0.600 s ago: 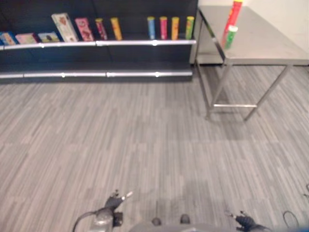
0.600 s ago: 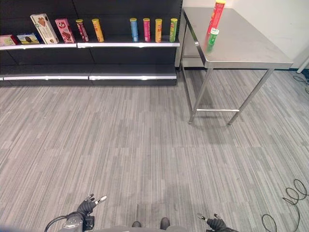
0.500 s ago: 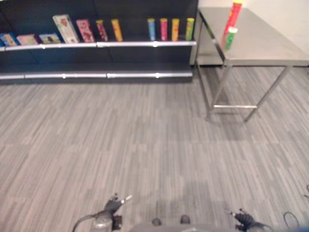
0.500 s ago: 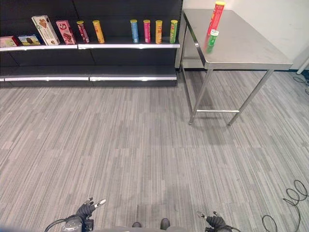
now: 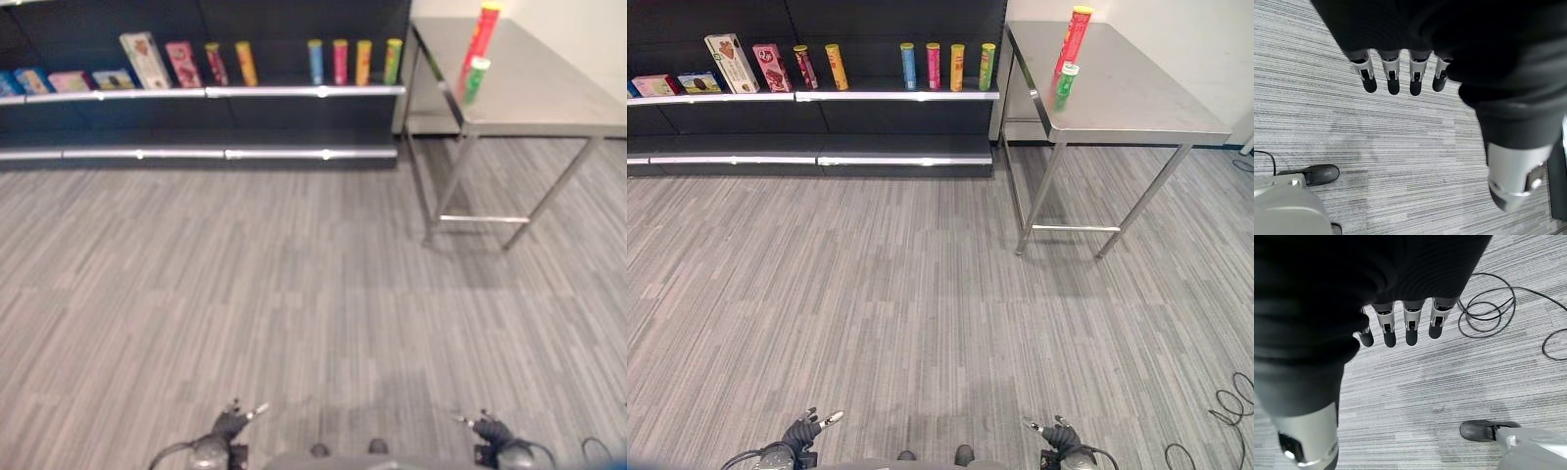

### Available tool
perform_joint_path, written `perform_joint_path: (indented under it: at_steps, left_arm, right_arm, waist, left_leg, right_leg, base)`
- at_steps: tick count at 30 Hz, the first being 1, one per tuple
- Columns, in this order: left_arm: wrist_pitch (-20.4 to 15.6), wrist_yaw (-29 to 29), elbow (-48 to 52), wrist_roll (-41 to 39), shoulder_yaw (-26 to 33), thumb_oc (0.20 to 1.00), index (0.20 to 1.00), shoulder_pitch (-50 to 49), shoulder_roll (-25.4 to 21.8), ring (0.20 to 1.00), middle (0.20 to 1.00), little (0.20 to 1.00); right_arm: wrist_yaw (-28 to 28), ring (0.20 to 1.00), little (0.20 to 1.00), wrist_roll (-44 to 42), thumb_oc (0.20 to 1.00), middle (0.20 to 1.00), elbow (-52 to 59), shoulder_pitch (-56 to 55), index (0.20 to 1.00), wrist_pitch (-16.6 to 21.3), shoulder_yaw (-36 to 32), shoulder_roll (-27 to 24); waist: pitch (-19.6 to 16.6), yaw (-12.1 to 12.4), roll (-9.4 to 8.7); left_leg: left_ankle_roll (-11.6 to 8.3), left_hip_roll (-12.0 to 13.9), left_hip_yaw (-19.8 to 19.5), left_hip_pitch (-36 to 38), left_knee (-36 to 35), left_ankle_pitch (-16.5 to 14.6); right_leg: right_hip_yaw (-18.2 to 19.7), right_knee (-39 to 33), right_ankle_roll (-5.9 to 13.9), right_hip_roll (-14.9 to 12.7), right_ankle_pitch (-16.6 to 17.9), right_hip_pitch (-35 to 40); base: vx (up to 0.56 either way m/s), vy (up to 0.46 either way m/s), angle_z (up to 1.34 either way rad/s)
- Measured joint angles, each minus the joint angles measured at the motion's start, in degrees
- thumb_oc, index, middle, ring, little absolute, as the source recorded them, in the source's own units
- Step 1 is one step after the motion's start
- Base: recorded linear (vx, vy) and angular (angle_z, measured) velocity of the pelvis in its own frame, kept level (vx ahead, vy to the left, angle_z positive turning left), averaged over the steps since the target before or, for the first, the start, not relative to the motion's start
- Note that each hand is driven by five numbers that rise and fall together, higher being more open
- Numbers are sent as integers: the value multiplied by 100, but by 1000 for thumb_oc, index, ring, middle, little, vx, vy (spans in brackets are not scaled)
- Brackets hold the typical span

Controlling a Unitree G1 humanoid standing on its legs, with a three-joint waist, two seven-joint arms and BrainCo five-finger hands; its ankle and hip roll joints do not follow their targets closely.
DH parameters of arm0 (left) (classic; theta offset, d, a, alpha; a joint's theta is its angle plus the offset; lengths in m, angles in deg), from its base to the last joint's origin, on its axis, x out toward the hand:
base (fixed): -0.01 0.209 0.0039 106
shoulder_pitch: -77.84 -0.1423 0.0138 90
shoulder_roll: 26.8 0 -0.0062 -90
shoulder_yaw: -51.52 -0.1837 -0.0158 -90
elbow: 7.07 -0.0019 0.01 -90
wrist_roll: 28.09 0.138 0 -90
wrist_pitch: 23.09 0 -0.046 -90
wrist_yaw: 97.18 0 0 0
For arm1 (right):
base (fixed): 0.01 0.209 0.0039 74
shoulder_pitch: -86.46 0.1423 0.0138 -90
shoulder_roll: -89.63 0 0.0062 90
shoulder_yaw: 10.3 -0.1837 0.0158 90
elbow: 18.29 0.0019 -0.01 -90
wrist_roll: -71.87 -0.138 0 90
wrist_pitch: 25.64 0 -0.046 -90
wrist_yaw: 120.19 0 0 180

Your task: Put the goods on the table back onto the shelves and tidy them up.

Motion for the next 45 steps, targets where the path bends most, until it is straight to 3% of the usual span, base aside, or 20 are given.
perform_joint_path:
  at_steps: [16, 22, 23, 25, 27, 28, 30, 31, 32, 33, 34, 35, 36, 38, 39, 40, 41, 43, 44, 45]
  left_arm:
    - [4, 51, -276, 19, 3, 1000, 1000, -50, -7, 1000, 1000, 1000]
    - [-2, 63, -225, 9, 0, 1000, 1000, 122, -20, 1000, 1000, 1000]
    - [-5, 68, -227, 5, 4, 1000, 1000, 209, -23, 1000, 1000, 1000]
    - [-4, 64, -211, -50, 42, 1000, 1000, 357, 5, 1000, 1000, 1000]
    - [-33, 68, -37, -238, 47, 1000, 1000, 504, -17, 1000, 1000, 1000]
    - [-71, 65, 4, -245, 39, 1000, 1000, 524, -46, 1000, 1000, 1000]
    - [-80, 76, 108, -261, 1, 1000, 1000, 413, -97, 1000, 1000, 1000]
    - [-39, 79, 97, -263, -10, 1000, 1000, 371, -112, 1000, 1000, 1000]
    - [-25, 96, 89, -283, 19, 1000, 1000, 338, -165, 1000, 1000, 1000]
    - [-20, 94, 92, -332, 57, 1000, 1000, 350, -208, 1000, 1000, 1000]
    - [-6, 99, 40, -390, 125, 1000, 1000, 323, -218, 1000, 1000, 1000]
    - [6, 106, -19, -421, 263, 1000, 1000, 324, -210, 1000, 1000, 1000]
    - [-11, 115, -8, -440, 351, 1000, 1000, 393, -174, 1000, 1000, 1000]
    - [-4, 95, 8, -438, 268, 1000, 1000, 458, -119, 1000, 1000, 1000]
    - [14, 83, 81, -430, 148, 1000, 1000, 406, -95, 1000, 1000, 1000]
    - [9, 64, 217, -429, 159, 1000, 1000, 29, -85, 1000, 1000, 1000]
    - [10, 80, 211, -431, 162, 1000, 1000, 3, -24, 1000, 1000, 1000]
    - [7, 47, 230, -439, 155, 1000, 1000, 34, 3, 1000, 1000, 1000]
    - [-1, 49, 367, -463, 169, 1000, 1000, 71, 2, 1000, 1000, 1000]
    - [-22, 46, 502, -485, 207, 1000, 1000, 70, -40, 1000, 1000, 1000]
  right_arm:
    - [19, 1000, 1000, 4, 1000, 1000, -107, -2, 1000, -2, 12, 2]
    - [28, 1000, 1000, 4, 1000, 1000, -116, 65, 1000, -5, 6, -16]
    - [28, 1000, 1000, 4, 1000, 1000, -123, 174, 1000, -6, 2, -33]
    - [24, 1000, 1000, 5, 1000, 1000, -96, 306, 1000, -7, -21, -72]
    - [30, 1000, 1000, 5, 1000, 1000, -25, 349, 1000, 3, -28, -139]
    - [41, 1000, 1000, 5, 1000, 1000, -48, 236, 1000, -15, -25, -110]
    - [35, 1000, 1000, 2, 1000, 1000, -86, 130, 1000, -45, -12, -62]
    - [33, 1000, 1000, 0, 1000, 1000, -67, 91, 1000, -24, -22, -52]
    - [29, 1000, 1000, -1, 1000, 1000, 7, 92, 1000, -15, -18, 16]
    - [35, 1000, 1000, -2, 1000, 1000, 132, 90, 1000, 20, -9, 19]
    - [29, 1000, 1000, -8, 1000, 1000, 265, 45, 1000, -2, -6, 55]
    - [29, 1000, 1000, -10, 1000, 1000, 381, 29, 1000, 5, -1, 84]
    - [83, 1000, 1000, -10, 1000, 1000, 534, -177, 1000, 9, -3, 141]
    - [118, 1000, 1000, -11, 1000, 1000, 433, -264, 1000, -15, -34, 146]
    - [144, 1000, 1000, -13, 1000, 1000, 339, -338, 1000, -7, -48, 132]
    - [151, 1000, 1000, -16, 1000, 1000, 289, -519, 1000, 4, -21, 85]
    - [151, 1000, 1000, -18, 1000, 1000, 287, -484, 1000, 22, -27, 21]
    - [154, 1000, 1000, -143, 1000, 1000, 286, -331, 1000, 88, -92, -25]
    - [154, 1000, 1000, -257, 1000, 1000, 244, -263, 1000, 141, -178, -21]
    - [152, 1000, 1000, -339, 1000, 1000, 141, -174, 1000, 165, -206, 11]
  waist:
    - [-42, 13, -47]
    - [-44, 51, -56]
    - [-16, 141, -12]
    - [161, 147, 85]
    - [474, 130, 120]
    - [520, 110, 12]
    - [520, 142, -68]
    - [519, 104, -139]
    - [495, 134, -236]
    - [551, 12, -341]
    - [658, 7, -480]
    - [657, -35, -486]
    - [632, -193, -559]
    - [603, -236, -582]
    - [531, -307, -550]
    - [111, -317, -469]
    - [-31, -297, -337]
    - [-145, -335, -156]
    - [-176, -325, -93]
    - [-183, -285, -81]
  left_leg:
    - [-3, -19, -13, -27, 2, 7]
    - [51, -110, -98, -331, 87, 29]
    - [85, -137, -366, -473, 89, 50]
    - [269, -197, -336, -470, 85, 53]
    - [476, -345, -366, -451, 249, -119]
    - [621, -503, -377, -500, 501, -260]
    - [667, -663, -485, -490, 436, -314]
    - [566, -652, -598, -509, 369, -346]
    - [336, -726, -670, -544, 409, -475]
    - [449, -730, -678, -781, 1016, -564]
    - [632, -813, -687, -801, 1336, -923]
    - [633, -763, -725, -799, 1421, -1017]
    - [566, -720, -1009, -774, 1478, -1203]
    - [467, -689, -1273, -604, 1489, -1346]
    - [410, -618, -1421, -285, 1374, -1422]
    - [206, -466, -1562, 368, 1075, -1455]
    - [92, -367, -1578, 384, 1334, -1507]
    - [-380, -377, -1670, 36, 2412, -1393]
    - [-656, -324, -1417, -476, 3648, -1220]
    - [-709, -155, -1200, -832, 4488, -1093]
  right_leg:
    - [7, 2, 14, -8, -1, -31]
    - [112, 130, 43, -63, 88, -372]
    - [230, 421, 89, -76, 67, -723]
    - [216, 1304, 332, -145, -99, -1139]
    - [74, 3902, 554, -447, -234, -2339]
    - [41, 4808, 487, -770, -284, -2749]
    - [3, 4414, 553, -1024, -381, -2999]
    - [-141, 3804, 574, -974, -383, -2996]
    - [-256, 3040, 600, -1017, -369, -2987]
    - [-276, 2419, 825, -963, -347, -2940]
    - [-296, 2018, 967, -823, -149, -3012]
    - [-388, 1692, 1013, -668, -106, -3012]
    - [-812, 1158, 974, -398, -3, -3069]
    - [-1216, 758, 851, -213, 61, -2868]
    - [-1374, 874, 321, -145, 158, -2638]
    - [-1371, 846, -364, 70, 736, -2129]
    - [-1370, 847, -788, 217, 720, -1985]
    - [-1420, 761, -681, 257, 367, -1658]
    - [-1417, 697, -783, 323, 259, -1442]
    - [-1390, 690, -897, 405, 77, -1298]
  base:
    - [-6, 18, 0]
    - [-9, 143, -8]
    - [44, 289, -42]
    - [97, 341, -35]
    - [207, 186, 13]
    - [248, 44, 48]
    - [315, -46, 40]
    - [347, -58, 14]
    - [424, -44, 28]
    - [425, -41, 8]
    - [614, -60, 8]
    - [665, -72, 36]
    - [881, -139, 71]
    - [653, -140, 85]
    - [562, -123, 80]
    - [570, -113, 57]
    - [498, -71, 23]
    - [390, -91, 24]
    - [391, -167, 24]
    - [371, -174, 4]
